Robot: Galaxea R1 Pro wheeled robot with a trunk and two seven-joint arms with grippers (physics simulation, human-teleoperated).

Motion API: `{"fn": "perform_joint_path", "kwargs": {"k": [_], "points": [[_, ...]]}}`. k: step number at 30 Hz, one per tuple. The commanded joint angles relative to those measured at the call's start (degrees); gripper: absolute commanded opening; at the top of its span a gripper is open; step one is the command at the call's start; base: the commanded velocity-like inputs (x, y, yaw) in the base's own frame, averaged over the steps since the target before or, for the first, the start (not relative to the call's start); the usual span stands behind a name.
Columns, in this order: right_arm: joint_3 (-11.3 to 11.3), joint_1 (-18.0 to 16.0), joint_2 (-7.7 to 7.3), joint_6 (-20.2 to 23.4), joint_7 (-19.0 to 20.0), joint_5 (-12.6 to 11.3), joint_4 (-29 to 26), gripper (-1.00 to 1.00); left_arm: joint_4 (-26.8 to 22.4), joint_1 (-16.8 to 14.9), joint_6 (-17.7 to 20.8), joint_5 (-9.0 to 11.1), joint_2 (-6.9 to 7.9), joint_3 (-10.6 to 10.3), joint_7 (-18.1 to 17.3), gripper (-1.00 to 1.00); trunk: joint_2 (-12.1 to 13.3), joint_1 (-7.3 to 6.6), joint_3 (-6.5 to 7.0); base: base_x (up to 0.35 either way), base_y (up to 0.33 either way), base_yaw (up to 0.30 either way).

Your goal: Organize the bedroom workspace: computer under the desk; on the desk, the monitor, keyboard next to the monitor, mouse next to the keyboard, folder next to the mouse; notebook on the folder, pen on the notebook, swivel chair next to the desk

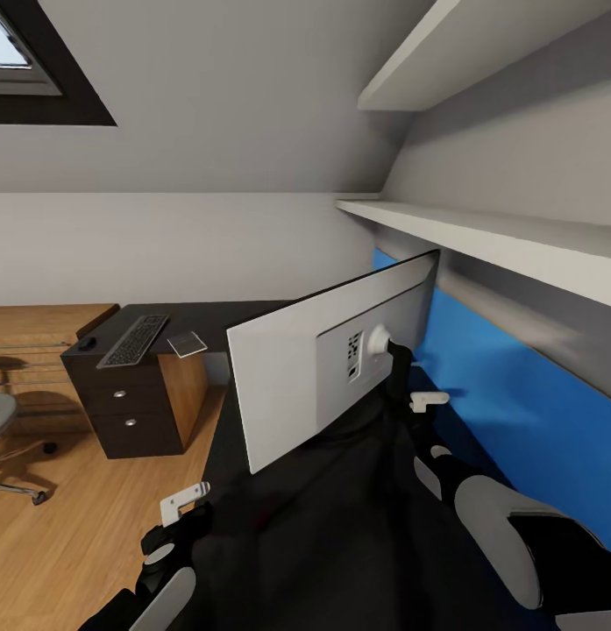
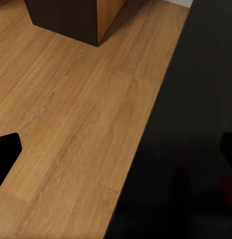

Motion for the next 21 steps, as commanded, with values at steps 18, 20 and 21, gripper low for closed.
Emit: {"fn": "perform_joint_path", "kwargs": {"k": [18,20,21], "points": [[0.71,-0.07,0.00,-0.19,-0.09,-0.14,-0.10,-1.00,0.05,-0.07,0.33,0.16,0.08,-0.12,0.37,1.00,-0.04,0.00,-0.06,0.000,-0.034,0.000],[0.71,-0.07,0.00,-0.19,-0.09,-0.14,-0.11,-1.00,0.06,-0.07,0.33,0.17,0.08,-0.12,0.37,1.00,-0.04,0.00,-0.06,0.000,0.000,0.000],[0.71,-0.09,0.00,-0.19,-0.09,-0.14,-0.11,-1.00,0.09,-0.07,0.33,0.22,0.08,-0.09,0.37,1.00,-0.04,0.00,-0.06,0.000,-0.154,0.000]]}}
